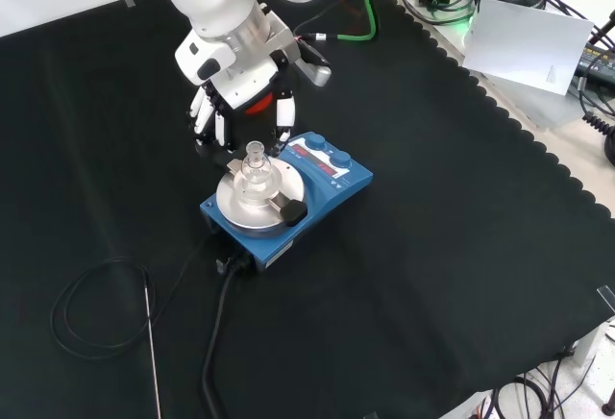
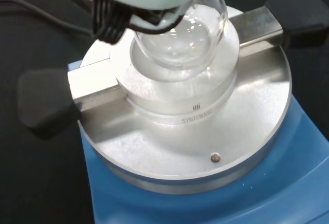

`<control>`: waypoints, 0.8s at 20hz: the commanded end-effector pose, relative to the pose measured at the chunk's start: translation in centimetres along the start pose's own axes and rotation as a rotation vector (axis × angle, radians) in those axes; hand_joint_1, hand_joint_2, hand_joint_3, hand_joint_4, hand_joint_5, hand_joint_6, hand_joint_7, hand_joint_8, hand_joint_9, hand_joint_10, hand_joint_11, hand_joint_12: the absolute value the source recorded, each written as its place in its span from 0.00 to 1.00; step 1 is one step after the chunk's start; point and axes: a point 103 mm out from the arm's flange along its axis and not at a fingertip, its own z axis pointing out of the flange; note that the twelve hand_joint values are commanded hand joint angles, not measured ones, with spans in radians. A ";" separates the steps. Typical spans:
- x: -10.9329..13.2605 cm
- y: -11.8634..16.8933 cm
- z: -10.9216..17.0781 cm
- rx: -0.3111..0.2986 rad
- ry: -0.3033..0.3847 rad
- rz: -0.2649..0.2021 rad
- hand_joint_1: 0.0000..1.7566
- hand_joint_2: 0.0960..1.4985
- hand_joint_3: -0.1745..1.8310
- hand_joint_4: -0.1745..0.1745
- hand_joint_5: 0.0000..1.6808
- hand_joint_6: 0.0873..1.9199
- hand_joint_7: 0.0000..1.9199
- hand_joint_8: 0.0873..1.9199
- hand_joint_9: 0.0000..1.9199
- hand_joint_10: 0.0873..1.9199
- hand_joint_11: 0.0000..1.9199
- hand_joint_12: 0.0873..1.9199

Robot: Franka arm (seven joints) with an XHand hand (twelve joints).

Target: Place the round-bottom flask on the heater.

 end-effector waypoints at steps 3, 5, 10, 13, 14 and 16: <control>-0.2 0.5 0.7 0.018 0.011 -0.007 0.65 0.39 0.48 0.49 0.70 0.45 0.23 0.33 0.34 0.28 0.27 0.65; -0.1 0.6 0.7 0.020 0.007 -0.008 0.65 0.39 0.48 0.49 0.70 0.45 0.23 0.33 0.34 0.28 0.27 0.65; 1.4 0.5 0.8 0.025 -0.002 -0.002 0.65 0.38 0.48 0.48 0.70 0.45 0.23 0.33 0.34 0.28 0.27 0.65; 0.1 0.7 1.1 0.047 0.015 -0.008 0.63 0.44 0.41 0.75 0.69 0.43 0.21 0.33 0.32 0.29 0.25 0.66; -0.2 0.7 1.1 0.056 0.019 -0.007 0.61 0.43 0.40 0.63 0.64 0.41 0.20 0.34 0.31 0.30 0.24 0.66; -0.7 0.7 1.3 0.070 0.020 0.000 0.57 0.39 0.41 0.41 0.54 0.39 0.16 0.34 0.28 0.31 0.23 0.67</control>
